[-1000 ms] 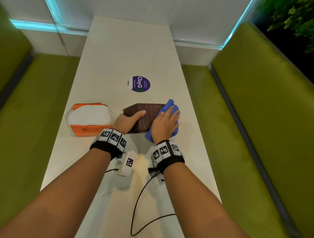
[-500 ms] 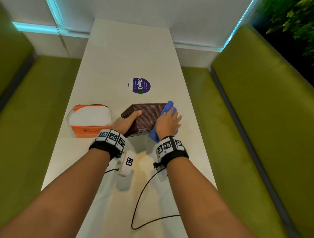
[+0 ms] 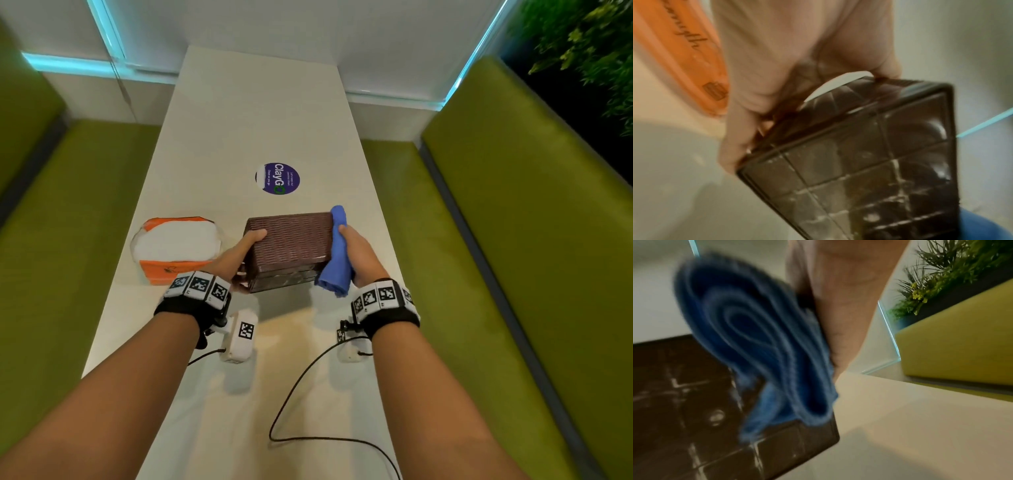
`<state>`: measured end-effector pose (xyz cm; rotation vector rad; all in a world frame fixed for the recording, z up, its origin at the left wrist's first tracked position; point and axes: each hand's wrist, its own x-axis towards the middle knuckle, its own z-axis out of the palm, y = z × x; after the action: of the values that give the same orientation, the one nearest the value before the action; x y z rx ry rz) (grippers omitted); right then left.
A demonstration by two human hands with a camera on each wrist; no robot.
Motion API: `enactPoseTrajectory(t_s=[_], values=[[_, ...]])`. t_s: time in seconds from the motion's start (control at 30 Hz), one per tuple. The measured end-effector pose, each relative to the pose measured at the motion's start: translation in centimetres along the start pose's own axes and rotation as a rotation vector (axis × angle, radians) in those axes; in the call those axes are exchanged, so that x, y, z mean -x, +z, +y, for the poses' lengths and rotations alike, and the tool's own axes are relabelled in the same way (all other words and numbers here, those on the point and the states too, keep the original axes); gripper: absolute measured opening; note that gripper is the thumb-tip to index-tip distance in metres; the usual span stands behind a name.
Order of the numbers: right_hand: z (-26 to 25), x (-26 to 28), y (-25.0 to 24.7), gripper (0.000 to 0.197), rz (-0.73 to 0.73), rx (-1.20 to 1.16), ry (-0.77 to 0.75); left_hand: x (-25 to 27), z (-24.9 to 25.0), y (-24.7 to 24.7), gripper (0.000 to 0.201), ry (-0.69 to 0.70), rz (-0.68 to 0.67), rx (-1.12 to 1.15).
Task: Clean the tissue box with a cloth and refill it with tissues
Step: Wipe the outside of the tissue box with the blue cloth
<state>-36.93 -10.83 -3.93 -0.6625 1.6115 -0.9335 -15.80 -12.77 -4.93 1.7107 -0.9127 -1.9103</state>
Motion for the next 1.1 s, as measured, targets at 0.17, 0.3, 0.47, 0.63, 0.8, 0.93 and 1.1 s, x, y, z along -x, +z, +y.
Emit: enactPoseTrajectory(t_s=[0.17, 0.3, 0.47, 0.63, 0.8, 0.93, 1.1], values=[[-0.4, 2.3, -1.2, 0.045, -0.204, 0.123, -0.182, 0.0, -1.1, -0.4, 0.066, 0.004, -0.265, 0.300], [-1.5, 1.9, -1.3, 0.037, -0.104, 0.297, -0.172, -0.1, -1.5, 0.1, 0.047, 0.034, -0.228, 0.360], [-2.4, 2.2, -0.4, 0.039, 0.085, 0.432, -0.337, -0.5, -0.8, 1.3, 0.039, 0.093, 0.020, 0.214], [-1.2, 2.8, 1.7, 0.051, 0.151, 0.626, -0.418, 0.6, -0.2, 3.1, 0.049, 0.110, 0.015, 0.121], [0.0, 3.4, 3.3, 0.052, 0.236, 0.768, -0.428, 0.7, -0.1, 3.2, 0.105, 0.109, -0.032, -0.004], [0.3, 3.6, 4.0, 0.052, 0.277, 0.857, -0.427, 0.8, 0.2, 3.2, 0.056, 0.060, -0.055, -0.014], [0.6, 4.0, 5.5, 0.054, 0.209, 1.063, -0.602, 0.0, 0.4, 2.8, 0.102, 0.061, -0.087, 0.005]])
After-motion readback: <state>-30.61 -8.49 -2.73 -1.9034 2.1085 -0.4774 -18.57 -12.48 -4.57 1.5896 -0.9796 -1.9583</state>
